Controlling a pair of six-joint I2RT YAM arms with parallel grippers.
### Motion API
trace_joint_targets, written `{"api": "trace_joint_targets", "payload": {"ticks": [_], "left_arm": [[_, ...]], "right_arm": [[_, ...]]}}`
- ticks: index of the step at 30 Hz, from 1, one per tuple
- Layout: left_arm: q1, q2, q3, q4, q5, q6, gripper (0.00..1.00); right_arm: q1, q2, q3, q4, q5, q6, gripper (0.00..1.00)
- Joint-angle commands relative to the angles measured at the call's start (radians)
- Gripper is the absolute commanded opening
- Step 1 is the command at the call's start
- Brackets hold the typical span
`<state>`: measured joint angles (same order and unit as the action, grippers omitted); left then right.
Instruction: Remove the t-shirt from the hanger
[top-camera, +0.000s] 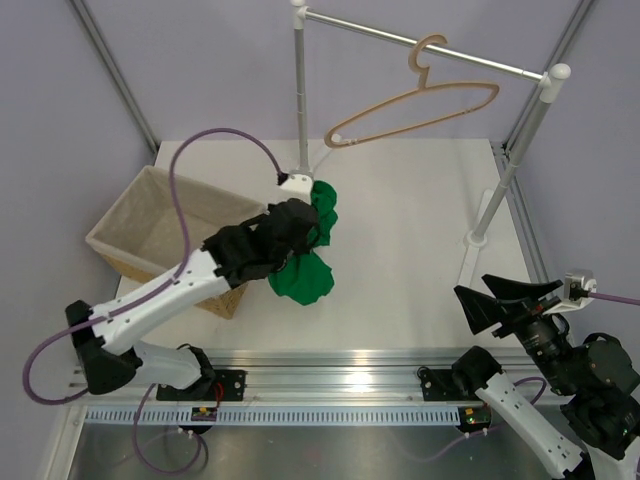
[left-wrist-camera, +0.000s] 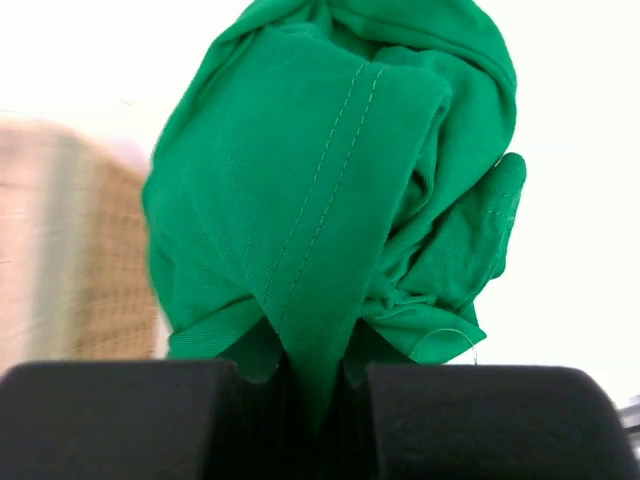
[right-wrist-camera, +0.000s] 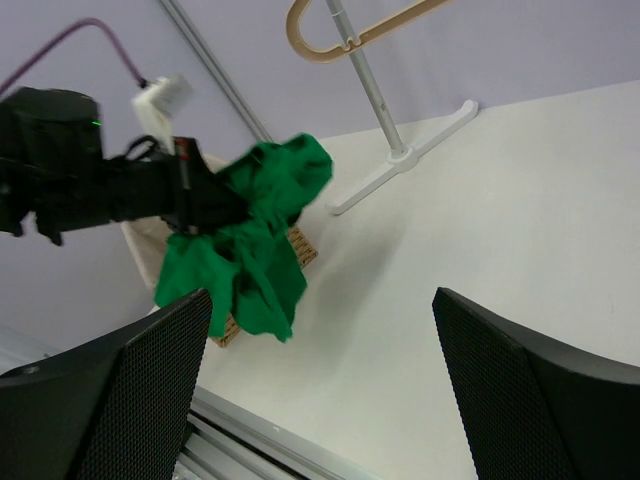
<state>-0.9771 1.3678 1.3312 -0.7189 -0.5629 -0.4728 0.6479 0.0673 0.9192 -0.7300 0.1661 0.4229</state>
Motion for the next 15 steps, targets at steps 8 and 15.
{"api": "trace_joint_targets", "payload": {"ticks": [8,15], "left_arm": [[0.050,-0.321,0.187,-0.154,-0.452,-0.015,0.00],[0.320,-0.302,0.194,-0.148,-0.451,0.089,0.00]], "right_arm": [[0.001,-0.026,-0.013,0.021,0.004,-0.013,0.99],[0.001,-0.014,-0.014,0.030,-0.008,-0.021,1.00]]}}
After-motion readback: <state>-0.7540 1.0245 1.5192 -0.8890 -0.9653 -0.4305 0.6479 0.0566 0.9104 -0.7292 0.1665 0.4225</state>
